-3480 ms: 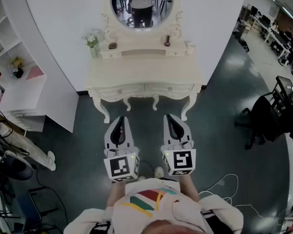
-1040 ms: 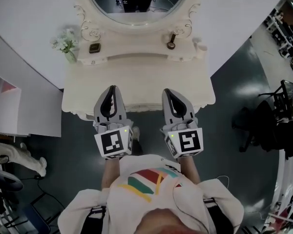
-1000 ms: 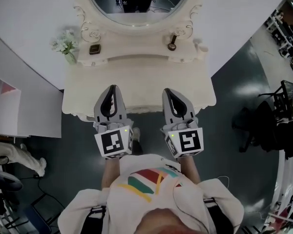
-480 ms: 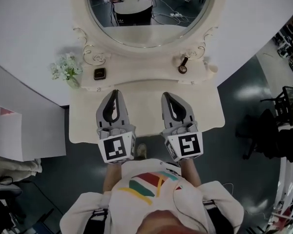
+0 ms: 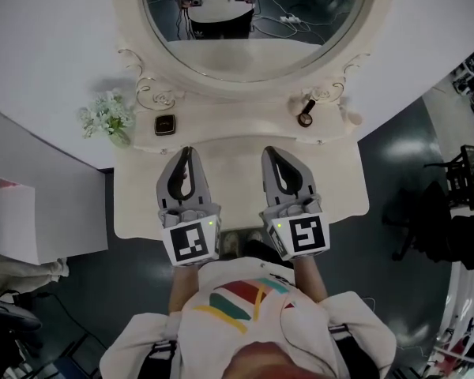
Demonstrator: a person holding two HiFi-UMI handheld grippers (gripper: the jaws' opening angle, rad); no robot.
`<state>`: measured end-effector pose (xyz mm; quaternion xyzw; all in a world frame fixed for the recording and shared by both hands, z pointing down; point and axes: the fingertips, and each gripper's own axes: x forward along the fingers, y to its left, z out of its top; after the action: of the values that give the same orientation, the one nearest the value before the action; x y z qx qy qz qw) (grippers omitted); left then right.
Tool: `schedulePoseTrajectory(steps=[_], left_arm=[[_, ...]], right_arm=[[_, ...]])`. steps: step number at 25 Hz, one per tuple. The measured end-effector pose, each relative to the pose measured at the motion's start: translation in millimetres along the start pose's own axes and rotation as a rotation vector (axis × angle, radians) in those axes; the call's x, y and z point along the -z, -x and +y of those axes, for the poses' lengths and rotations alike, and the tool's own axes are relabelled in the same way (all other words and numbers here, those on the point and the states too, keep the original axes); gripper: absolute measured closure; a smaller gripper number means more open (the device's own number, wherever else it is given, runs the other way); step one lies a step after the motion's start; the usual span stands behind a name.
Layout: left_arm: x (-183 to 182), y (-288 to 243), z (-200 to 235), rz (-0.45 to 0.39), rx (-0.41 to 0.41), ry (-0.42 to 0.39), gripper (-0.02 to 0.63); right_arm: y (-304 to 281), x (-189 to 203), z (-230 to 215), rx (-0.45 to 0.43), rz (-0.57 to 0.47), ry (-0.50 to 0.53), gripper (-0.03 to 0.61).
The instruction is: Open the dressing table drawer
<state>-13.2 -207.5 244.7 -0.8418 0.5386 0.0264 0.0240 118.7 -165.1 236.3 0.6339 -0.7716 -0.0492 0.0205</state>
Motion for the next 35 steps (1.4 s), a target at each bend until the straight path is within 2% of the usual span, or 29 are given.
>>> schedulePoseTrajectory(steps=[8,23,27,29,32,35], left_arm=[[1.0,-13.4,-1.2,0.006,-0.038,-0.008,0.6],[1.0,-30.6,-11.9,0.003,-0.053,0.001,0.6],[-10.8,-36.8,-2.6,-0.051,-0.095,0.018,0.598],[-9.7,-38.8,3.4,-0.052,-0.111,0.008,0.597],[10.9,-43.9,12.7,-0.025,-0.104,-0.009,0.519],[47.3,-48.3,30.6,0.047,-0.129,-0.029,0.469]], right_arm=[[-14.4,7.8,-3.8,-0.044,0.001,-0.026,0.578],[-24.6,15.8,-22.0,-0.076,0.008,-0.053,0.578],[-26.5,16.6,-23.1,-0.091,0.009,-0.057,0.578],[-25.9,17.8,-23.2,-0.097,0.008,-0.063,0.578],[-24.3,21.9,-19.4,-0.109,0.016,-0.077,0.578],[-23.6,27.3,-10.6,-0.13,0.026,-0.089,0.578]])
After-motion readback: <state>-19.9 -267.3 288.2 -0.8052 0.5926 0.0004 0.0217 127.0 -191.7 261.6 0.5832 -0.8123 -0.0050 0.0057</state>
